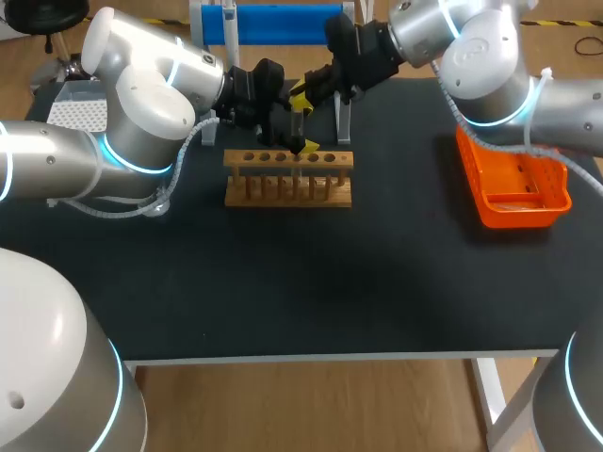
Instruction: Invert the test tube, pick up the pipette, mount the tip to pipette, aspirate from beaker and dispense into the tube, eject the tip, return the pipette, and cap with the stopper.
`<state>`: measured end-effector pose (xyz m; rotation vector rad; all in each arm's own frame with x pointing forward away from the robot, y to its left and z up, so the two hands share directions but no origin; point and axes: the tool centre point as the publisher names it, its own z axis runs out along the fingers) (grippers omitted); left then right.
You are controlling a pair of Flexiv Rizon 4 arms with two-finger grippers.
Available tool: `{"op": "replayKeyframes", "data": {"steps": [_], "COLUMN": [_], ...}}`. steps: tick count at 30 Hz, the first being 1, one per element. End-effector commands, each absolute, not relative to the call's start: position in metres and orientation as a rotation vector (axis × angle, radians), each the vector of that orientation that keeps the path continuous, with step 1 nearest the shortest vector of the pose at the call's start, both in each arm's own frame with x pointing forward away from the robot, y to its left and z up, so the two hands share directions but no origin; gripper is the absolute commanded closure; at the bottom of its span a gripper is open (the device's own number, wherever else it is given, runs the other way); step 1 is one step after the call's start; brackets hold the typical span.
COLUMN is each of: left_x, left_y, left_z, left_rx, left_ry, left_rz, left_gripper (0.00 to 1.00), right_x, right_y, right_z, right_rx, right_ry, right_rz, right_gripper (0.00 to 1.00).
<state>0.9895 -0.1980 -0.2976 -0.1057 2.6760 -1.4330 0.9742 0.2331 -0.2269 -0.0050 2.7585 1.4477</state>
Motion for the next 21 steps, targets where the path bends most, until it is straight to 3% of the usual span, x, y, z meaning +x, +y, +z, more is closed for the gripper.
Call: {"op": "replayKeyframes", "data": {"steps": [1,8,9,10,12,13,14,21], "left_x": [0.991,0.991,0.991,0.991,0.991,0.991,0.991,0.991], "left_y": [-0.198,-0.198,-0.198,-0.198,-0.198,-0.198,-0.198,-0.198], "left_z": [-0.298,-0.298,-0.298,-0.298,-0.298,-0.298,-0.298,-0.298], "left_rx": [-0.104,-0.104,-0.104,-0.104,-0.104,-0.104,-0.104,-0.104], "left_ry": [2.68,2.68,2.68,2.68,2.68,2.68,2.68,2.68], "left_rz": [-1.432,-1.432,-1.432,-1.432,-1.432,-1.432,-1.432,-1.432], "left_gripper": [0.0,0.0,0.0,0.0,0.0,0.0,0.0,0.0], "right_x": [0.972,0.97,0.969,0.969,0.969,0.969,0.969,0.969], "right_y": [0.233,0.233,0.232,0.232,0.231,0.23,0.229,0.219], "right_z": [-0.232,-0.241,-0.243,-0.245,-0.246,-0.247,-0.248,-0.245], "right_rx": [0.0,0.016,0.021,0.025,0.035,0.04,0.043,0.089], "right_ry": [2.768,2.789,2.794,2.797,2.8,2.801,2.801,2.74], "right_rz": [1.441,1.421,1.416,1.411,1.408,1.408,1.408,1.496], "right_gripper": [1.0,1.0,0.96,0.75,0.57,0.25,0.0,0.0]}}
